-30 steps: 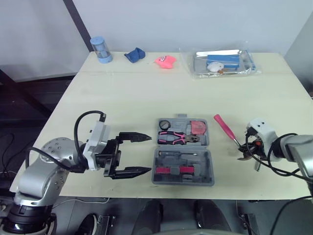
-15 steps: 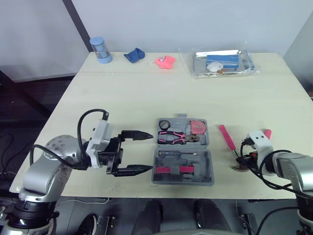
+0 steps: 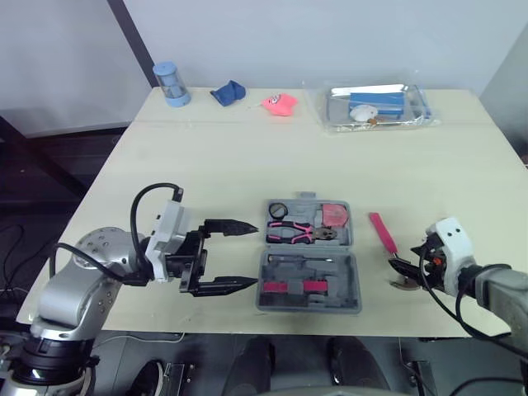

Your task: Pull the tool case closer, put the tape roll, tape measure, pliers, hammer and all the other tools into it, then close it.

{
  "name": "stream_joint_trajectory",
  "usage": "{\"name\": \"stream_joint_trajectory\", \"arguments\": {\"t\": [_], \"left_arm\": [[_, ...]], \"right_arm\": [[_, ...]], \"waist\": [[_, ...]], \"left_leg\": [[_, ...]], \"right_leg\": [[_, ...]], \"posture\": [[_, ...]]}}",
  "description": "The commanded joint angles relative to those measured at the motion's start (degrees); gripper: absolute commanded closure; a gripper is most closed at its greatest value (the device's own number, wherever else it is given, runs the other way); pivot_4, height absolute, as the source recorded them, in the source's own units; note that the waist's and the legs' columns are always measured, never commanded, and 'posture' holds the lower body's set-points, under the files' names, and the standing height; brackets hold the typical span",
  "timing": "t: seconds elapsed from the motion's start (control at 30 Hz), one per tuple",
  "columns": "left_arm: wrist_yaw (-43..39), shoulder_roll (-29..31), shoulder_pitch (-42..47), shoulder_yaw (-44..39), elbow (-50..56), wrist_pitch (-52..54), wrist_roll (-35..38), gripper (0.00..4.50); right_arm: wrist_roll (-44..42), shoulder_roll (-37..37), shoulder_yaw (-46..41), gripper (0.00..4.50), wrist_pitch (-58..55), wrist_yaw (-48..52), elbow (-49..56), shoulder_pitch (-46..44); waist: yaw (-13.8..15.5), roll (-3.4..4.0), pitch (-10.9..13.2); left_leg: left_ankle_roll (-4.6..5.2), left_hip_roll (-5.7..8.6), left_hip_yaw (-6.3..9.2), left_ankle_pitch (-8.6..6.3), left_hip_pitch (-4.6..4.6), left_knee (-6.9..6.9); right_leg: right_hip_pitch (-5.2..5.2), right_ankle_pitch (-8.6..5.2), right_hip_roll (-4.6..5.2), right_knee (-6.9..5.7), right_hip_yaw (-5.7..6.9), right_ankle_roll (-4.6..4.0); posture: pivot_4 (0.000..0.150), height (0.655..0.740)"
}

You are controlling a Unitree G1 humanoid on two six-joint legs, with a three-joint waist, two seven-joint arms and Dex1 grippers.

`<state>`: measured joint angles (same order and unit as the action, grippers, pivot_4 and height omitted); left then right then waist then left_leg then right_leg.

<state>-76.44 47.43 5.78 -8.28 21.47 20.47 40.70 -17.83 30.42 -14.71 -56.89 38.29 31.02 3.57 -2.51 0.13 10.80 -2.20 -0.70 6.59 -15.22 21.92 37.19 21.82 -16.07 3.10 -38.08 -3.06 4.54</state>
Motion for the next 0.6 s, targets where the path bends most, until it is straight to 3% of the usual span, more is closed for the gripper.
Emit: {"name": "stream_joint_trajectory", "arguments": {"t": [0.03,0.13,0.47,0.6], "left_arm": [[-0.38,0.39,0.60,-0.43,1.45,-0.23,0.87,0.00],[-0.93,0.41,1.05,-0.12,1.42,-0.34,0.90,0.00],[-1.69,0.73,1.66,-0.48,0.87,-0.30,0.56,0.00],[-1.53,0.56,2.15,-0.17,0.63,-0.32,0.34,0.00]], "right_arm": [[-0.33,-1.30,-1.22,0.84,9.49,0.02,-2.80,1.35],[1.27,-2.15,0.67,0.84,18.52,0.41,-8.97,2.71],[1.72,-2.28,1.55,0.84,24.67,-1.87,-15.63,6.84],[1.65,-2.88,2.46,2.03,26.13,-2.34,-16.84,7.96]], "waist": [[-0.02,0.00,0.00],[0.03,0.00,0.00],[0.11,0.00,0.00],[0.10,-0.01,-0.01]], "left_leg": [[0.00,0.00,-0.02,0.00,-0.02,0.00],[0.00,0.00,-0.04,0.00,-0.04,0.01],[0.00,0.00,-0.03,0.00,-0.03,0.01],[0.00,0.00,-0.03,0.00,-0.08,0.01]], "right_leg": [[0.00,0.00,0.00,-0.01,-0.02,0.00],[-0.01,0.00,0.00,-0.02,-0.03,0.00],[-0.02,0.00,0.00,-0.01,-0.03,0.00],[-0.07,0.00,0.00,-0.02,-0.03,-0.01]], "posture": [[0.150,0.7400],[0.150,0.7400],[0.150,0.7400],[0.150,0.7400]]}}
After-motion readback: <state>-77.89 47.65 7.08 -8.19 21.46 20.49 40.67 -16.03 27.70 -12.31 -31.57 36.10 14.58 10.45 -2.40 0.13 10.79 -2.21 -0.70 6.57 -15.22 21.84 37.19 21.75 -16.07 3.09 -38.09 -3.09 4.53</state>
